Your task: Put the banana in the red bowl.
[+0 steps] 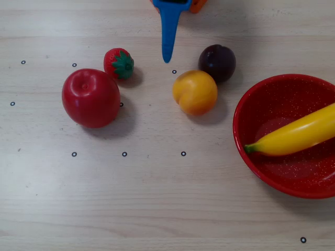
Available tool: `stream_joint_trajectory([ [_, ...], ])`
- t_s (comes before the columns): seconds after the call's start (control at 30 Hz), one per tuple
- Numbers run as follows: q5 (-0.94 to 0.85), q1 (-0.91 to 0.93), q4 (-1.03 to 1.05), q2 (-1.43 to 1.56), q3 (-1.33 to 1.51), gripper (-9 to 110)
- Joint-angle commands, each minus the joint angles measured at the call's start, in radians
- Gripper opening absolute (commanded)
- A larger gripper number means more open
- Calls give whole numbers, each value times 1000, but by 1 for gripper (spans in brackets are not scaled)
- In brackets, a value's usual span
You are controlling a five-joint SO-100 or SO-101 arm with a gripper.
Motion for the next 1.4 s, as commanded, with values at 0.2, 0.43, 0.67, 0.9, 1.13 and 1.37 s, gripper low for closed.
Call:
stream_joint_trajectory([
  [0.2, -17, 14, -58, 202, 144, 0],
  [0.43, -74, 40, -172, 222, 252, 0],
  [0.67, -186, 89, -94, 222, 252, 0],
  [0.9, -245, 89, 60, 222, 252, 0],
  [1.13, -272, 84, 98, 222, 252, 0],
  [1.37, -287, 78, 101, 222, 252, 0],
])
